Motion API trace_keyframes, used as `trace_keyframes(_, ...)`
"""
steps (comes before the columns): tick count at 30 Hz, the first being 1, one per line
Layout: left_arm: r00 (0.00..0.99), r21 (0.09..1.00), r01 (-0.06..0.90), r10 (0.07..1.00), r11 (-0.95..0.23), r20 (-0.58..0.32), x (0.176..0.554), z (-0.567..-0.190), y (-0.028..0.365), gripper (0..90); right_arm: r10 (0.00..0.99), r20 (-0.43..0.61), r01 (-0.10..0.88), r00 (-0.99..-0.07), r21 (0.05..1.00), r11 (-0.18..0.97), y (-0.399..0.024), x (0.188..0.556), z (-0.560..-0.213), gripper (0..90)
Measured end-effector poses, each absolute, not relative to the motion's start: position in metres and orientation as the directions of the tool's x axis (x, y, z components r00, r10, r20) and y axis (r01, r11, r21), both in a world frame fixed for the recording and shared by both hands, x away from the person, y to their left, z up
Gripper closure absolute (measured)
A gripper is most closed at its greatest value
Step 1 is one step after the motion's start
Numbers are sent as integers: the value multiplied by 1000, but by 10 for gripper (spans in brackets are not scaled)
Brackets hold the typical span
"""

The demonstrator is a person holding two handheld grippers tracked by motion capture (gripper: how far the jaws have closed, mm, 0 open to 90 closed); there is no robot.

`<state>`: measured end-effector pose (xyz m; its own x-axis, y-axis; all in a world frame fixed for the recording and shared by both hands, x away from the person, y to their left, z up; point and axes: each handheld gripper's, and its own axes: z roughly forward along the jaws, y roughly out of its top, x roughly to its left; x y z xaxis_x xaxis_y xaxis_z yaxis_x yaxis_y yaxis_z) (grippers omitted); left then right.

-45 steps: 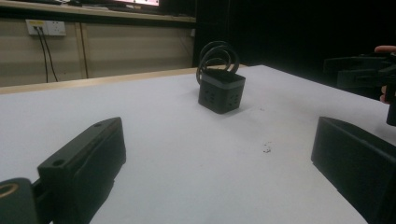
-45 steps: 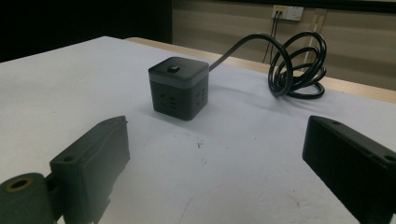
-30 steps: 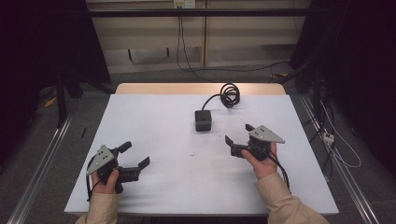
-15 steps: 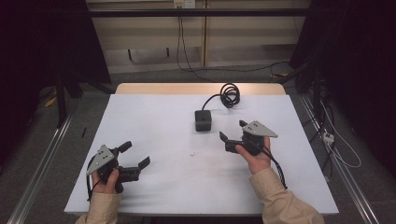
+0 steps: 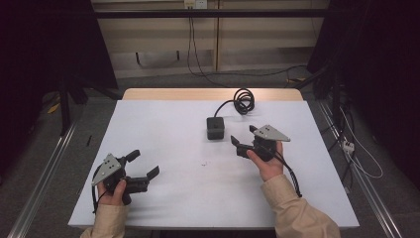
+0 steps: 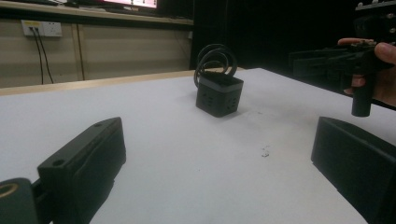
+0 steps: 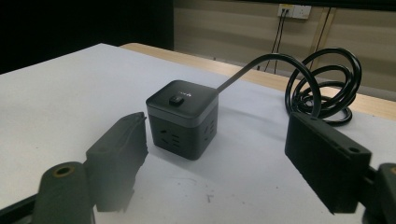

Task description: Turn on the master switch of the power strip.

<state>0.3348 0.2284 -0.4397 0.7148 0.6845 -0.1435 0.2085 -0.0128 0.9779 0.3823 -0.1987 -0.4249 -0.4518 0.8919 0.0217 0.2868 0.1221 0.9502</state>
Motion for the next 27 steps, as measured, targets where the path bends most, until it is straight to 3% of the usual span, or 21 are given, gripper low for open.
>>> trace_keyframes(27, 715, 979, 204, 685, -13, -140, 335, -439, 229, 27, 880, 59, 311, -471, 945, 103, -192, 401, -424, 451)
